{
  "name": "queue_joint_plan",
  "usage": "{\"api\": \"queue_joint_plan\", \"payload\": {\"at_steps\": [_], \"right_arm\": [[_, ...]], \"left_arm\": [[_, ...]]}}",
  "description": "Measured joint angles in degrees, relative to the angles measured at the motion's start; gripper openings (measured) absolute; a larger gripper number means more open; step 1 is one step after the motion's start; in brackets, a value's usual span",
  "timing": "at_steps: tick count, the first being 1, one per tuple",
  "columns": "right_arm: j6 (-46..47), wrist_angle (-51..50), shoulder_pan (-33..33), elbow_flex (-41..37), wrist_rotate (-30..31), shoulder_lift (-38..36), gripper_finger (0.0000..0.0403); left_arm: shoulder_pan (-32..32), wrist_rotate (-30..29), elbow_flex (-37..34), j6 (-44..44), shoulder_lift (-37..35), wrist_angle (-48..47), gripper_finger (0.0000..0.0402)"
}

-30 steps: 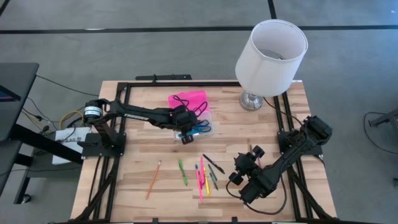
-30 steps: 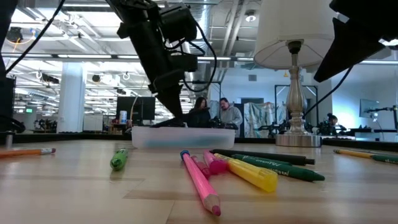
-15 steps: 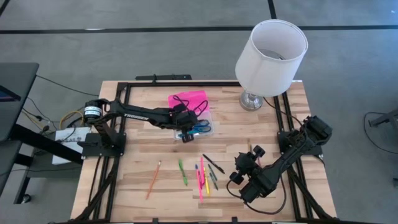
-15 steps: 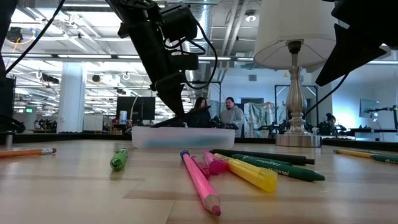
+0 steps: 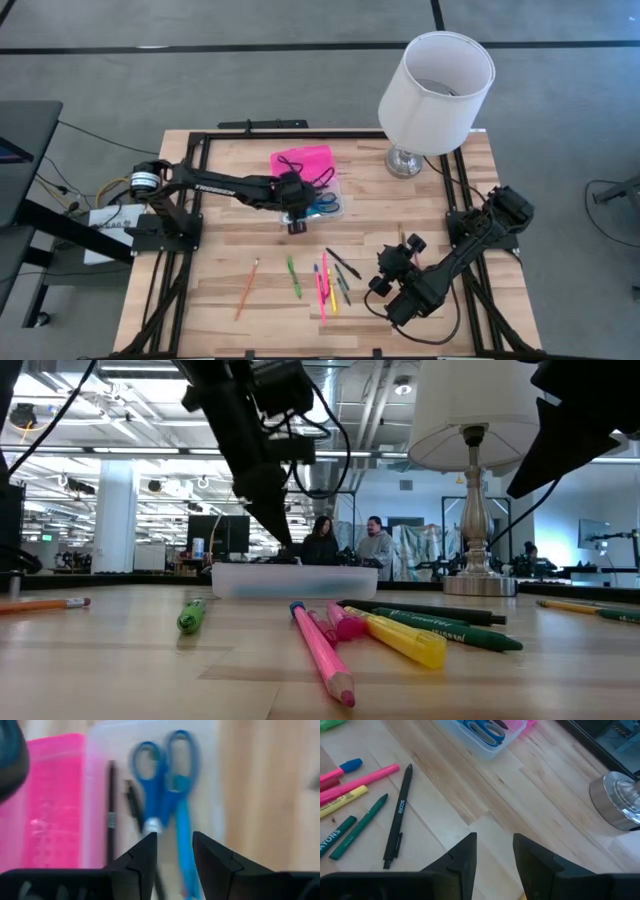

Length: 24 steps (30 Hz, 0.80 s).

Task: Pick & place school supplies into a supply box
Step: Put the gray pen into the pink supply box

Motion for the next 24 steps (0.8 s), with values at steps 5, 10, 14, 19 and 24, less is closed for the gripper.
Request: {"api": "queue_joint_plan", "payload": {"at_steps": [5, 10, 14, 19, 24], "right_arm": [[0.0, 1.3, 0.0, 0.0, 0.0, 0.0, 0.0122], [0.0, 3.3, 0.0, 0.0, -0.1, 0.0, 0.0122], [1.1, 5.1, 0.1, 0.0, -0.1, 0.0, 0.0122], [4.7, 4.4, 0.9, 0.0, -3.7, 0.3, 0.0122], [7.3, 3.8, 1.3, 0.0, -10.3, 0.3, 0.0122]], "left_arm": [[-4.5, 2.8, 0.0, 0.4, -2.5, -7.1, 0.0122], [-9.9, 1.6, -0.8, -1.6, -5.9, -10.9, 0.0122], [-14.6, -4.2, -4.0, -3.4, -11.7, -10.2, 0.0122], [-20.8, -11.1, -11.8, -8.0, -24.2, -7.8, 0.0122], [-28.0, -16.3, -24.9, -9.5, -39.9, 6.1, 0.0122]]}}
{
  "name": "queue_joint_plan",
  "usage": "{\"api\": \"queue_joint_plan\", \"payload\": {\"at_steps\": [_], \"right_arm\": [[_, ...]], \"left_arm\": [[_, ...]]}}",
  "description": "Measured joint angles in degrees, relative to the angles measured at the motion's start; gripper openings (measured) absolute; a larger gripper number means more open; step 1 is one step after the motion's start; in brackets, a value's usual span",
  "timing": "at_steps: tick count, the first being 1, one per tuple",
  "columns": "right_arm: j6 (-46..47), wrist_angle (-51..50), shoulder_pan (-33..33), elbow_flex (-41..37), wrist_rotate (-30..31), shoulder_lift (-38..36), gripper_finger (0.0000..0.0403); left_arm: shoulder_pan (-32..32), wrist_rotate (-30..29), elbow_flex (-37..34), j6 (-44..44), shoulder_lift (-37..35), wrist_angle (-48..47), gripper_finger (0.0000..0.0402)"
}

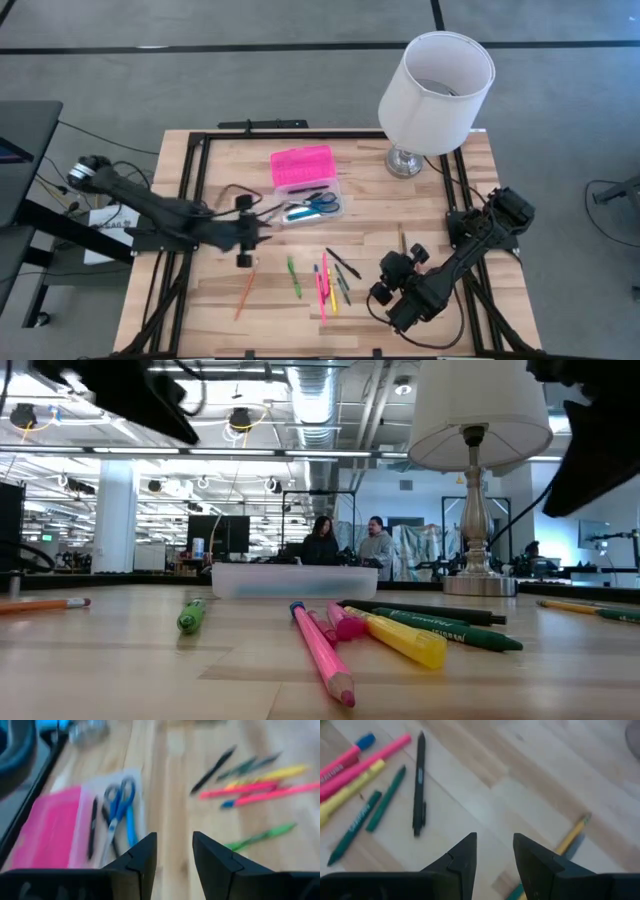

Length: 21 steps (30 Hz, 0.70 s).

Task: Pick & place school supplies into a supply box
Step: Put the gray pen into the pink supply box

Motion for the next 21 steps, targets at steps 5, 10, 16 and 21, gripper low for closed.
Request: {"api": "queue_joint_plan", "payload": {"at_steps": [5, 10, 16, 21], "right_arm": [[2.6, -0.6, -1.1, 0.0, -6.8, 0.0, 0.0122], [3.3, -2.6, -3.2, 0.0, -9.6, 0.0, 0.0122], [2.3, -4.5, -8.3, 0.0, -13.7, 0.0, 0.0122], [-0.3, -5.0, -11.8, 0.0, -16.1, 0.0, 0.0122]], "left_arm": [[-5.3, -4.1, -15.0, 3.8, -12.4, 20.0, 0.0122], [-6.8, -5.0, -24.9, 7.1, -19.4, 28.2, 0.0122], [-6.8, -5.0, -28.8, 9.4, -23.4, 28.2, 0.0122], [-6.8, -5.0, -28.6, 12.0, -25.9, 28.5, 0.0122]]}}
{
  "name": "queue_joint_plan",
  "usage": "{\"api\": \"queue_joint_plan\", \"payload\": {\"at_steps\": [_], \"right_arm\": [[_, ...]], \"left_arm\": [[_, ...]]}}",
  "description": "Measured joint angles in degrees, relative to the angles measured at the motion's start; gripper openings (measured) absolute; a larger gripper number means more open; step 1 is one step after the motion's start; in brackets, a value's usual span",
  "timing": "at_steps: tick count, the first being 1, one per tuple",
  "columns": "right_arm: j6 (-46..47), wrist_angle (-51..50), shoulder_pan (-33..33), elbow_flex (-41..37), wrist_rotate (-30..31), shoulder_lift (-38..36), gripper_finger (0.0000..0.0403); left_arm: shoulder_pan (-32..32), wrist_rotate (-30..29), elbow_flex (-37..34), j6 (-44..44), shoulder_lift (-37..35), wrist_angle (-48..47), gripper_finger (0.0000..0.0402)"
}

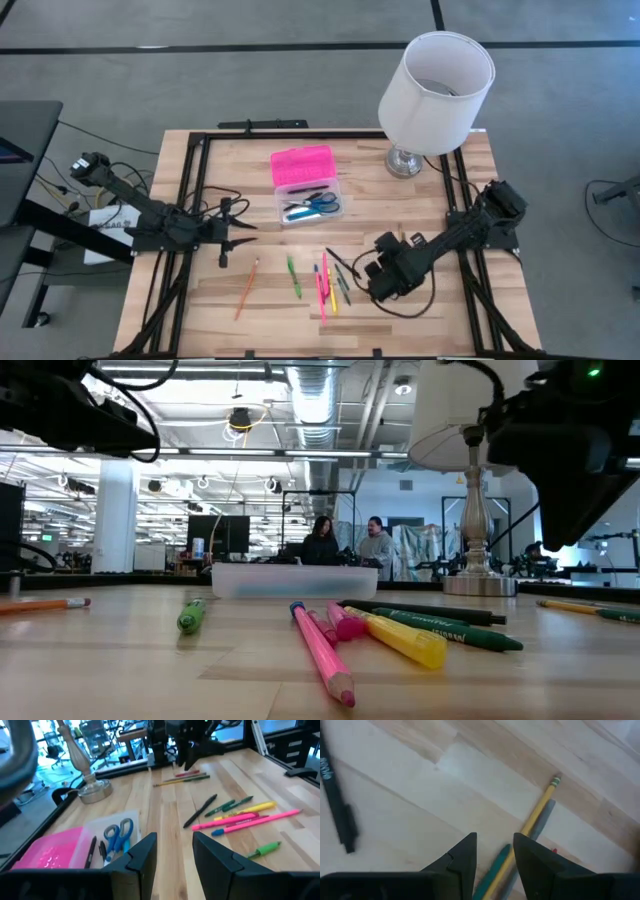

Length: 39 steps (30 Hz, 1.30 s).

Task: Pick & place school supplies into a supply box
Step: Put the gray pen into the pink supply box

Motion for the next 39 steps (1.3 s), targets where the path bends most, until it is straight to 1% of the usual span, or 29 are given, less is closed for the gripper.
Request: {"api": "queue_joint_plan", "payload": {"at_steps": [4, 6, 8, 12, 14, 16, 19, 21, 23, 25, 30, 33, 36, 39], "right_arm": [[2.1, -3.3, -1.1, 0.0, -2.6, 0.0, 0.0122], [1.1, -3.2, -1.2, 0.0, -2.8, 0.0, 0.0122], [-3.4, 0.3, -1.1, 0.0, -2.3, 0.0, 0.0122], [-16.3, 12.9, -1.0, 0.0, -2.0, 0.0, 0.0122], [-19.6, 17.3, -1.0, 0.0, -1.9, 0.0, 0.0122], [-17.4, 16.1, -1.0, 0.1, -1.9, 0.0, 0.0122], [-6.4, 5.9, -1.0, 0.1, -2.2, 0.0, 0.0122], [1.7, -1.6, -0.7, 0.0, -3.8, 0.0, 0.0122], [6.8, -5.8, -0.3, 0.0, -5.9, 0.0, 0.0122], [8.1, -5.6, -0.1, 0.0, -6.6, 0.0, 0.0122], [7.5, -3.1, 0.3, -0.3, -6.6, 0.0, 0.0122], [8.7, -2.2, 0.3, -2.0, -7.5, 0.0, 0.0122], [10.1, -2.0, 0.3, -4.7, -10.8, 0.0, 0.0122], [11.0, 1.3, 0.9, -6.8, -11.0, 0.0, 0.0122]], "left_arm": [[0.0, -0.1, 0.0, 1.3, -0.7, -0.7, 0.0122], [0.0, -0.1, 0.0, 2.0, -0.7, -0.9, 0.0122], [0.0, -0.1, 0.0, 2.4, -0.7, -0.8, 0.0122], [0.0, -0.2, 0.0, 2.4, -0.7, -0.8, 0.0122], [0.0, -0.2, 0.0, 2.4, -0.7, -0.8, 0.0122], [0.0, -0.2, 0.0, 2.8, -0.7, -0.8, 0.0122], [0.0, -0.2, 0.0, 3.2, -0.7, -0.8, 0.0122], [0.0, -0.2, 0.0, 3.7, -0.7, -0.8, 0.0122], [0.0, -0.2, 0.0, 4.2, -0.7, -0.8, 0.0122], [0.0, -0.2, 0.0, 4.5, -0.7, -0.7, 0.0122], [0.0, -0.2, 0.0, 4.8, -0.7, -0.7, 0.0122], [0.0, -0.3, 0.0, 4.8, -0.7, -0.7, 0.0122], [0.0, -0.3, 0.0, 5.0, -0.7, -0.7, 0.0122], [0.0, -0.3, 0.0, 5.6, -0.7, -0.7, 0.0122]]}}
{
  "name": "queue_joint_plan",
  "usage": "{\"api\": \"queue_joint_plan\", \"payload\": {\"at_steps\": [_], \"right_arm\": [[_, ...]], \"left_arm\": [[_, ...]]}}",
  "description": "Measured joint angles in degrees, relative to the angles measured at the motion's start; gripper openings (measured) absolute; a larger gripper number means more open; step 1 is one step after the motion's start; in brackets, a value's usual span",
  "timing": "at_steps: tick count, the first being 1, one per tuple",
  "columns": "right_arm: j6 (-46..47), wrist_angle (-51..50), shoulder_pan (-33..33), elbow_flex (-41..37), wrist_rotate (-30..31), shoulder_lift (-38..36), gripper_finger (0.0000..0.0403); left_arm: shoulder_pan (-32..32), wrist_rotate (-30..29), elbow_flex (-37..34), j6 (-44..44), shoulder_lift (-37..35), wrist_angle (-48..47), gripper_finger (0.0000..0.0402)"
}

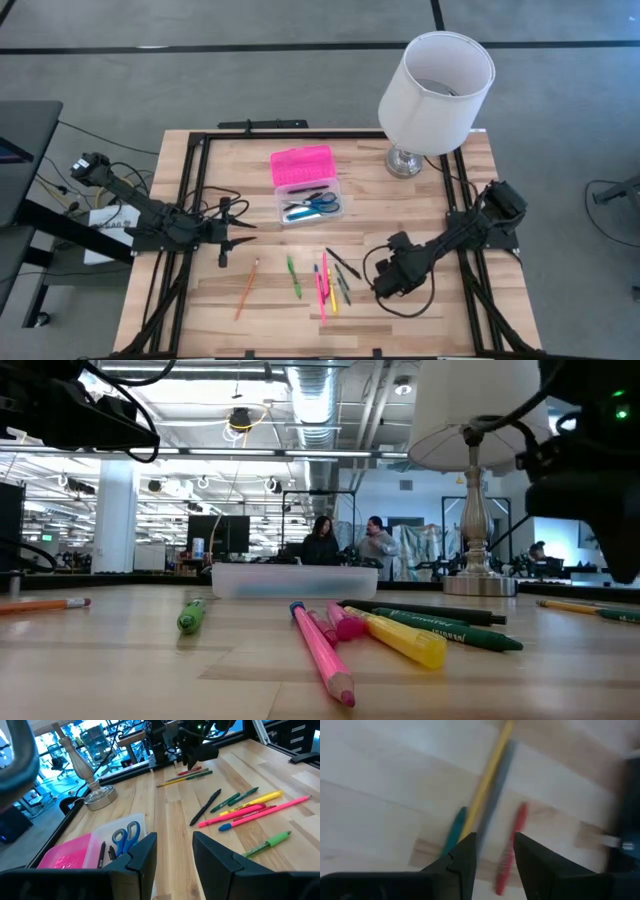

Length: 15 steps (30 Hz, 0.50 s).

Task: Pick & place school supplies into a supply box
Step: Put the gray pen into the pink supply box

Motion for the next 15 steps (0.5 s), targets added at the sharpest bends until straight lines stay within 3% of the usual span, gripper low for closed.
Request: {"api": "queue_joint_plan", "payload": {"at_steps": [6, 15], "right_arm": [[0.0, 4.3, 0.5, -2.0, 0.3, 0.0, 0.0122], [0.0, 2.6, 0.7, -2.2, 0.2, 0.0, 0.0122]], "left_arm": [[0.0, 0.0, 0.0, 0.3, 0.0, 0.0, 0.0122], [0.0, 0.0, 0.0, 0.3, 0.0, 0.0, 0.0122]]}}
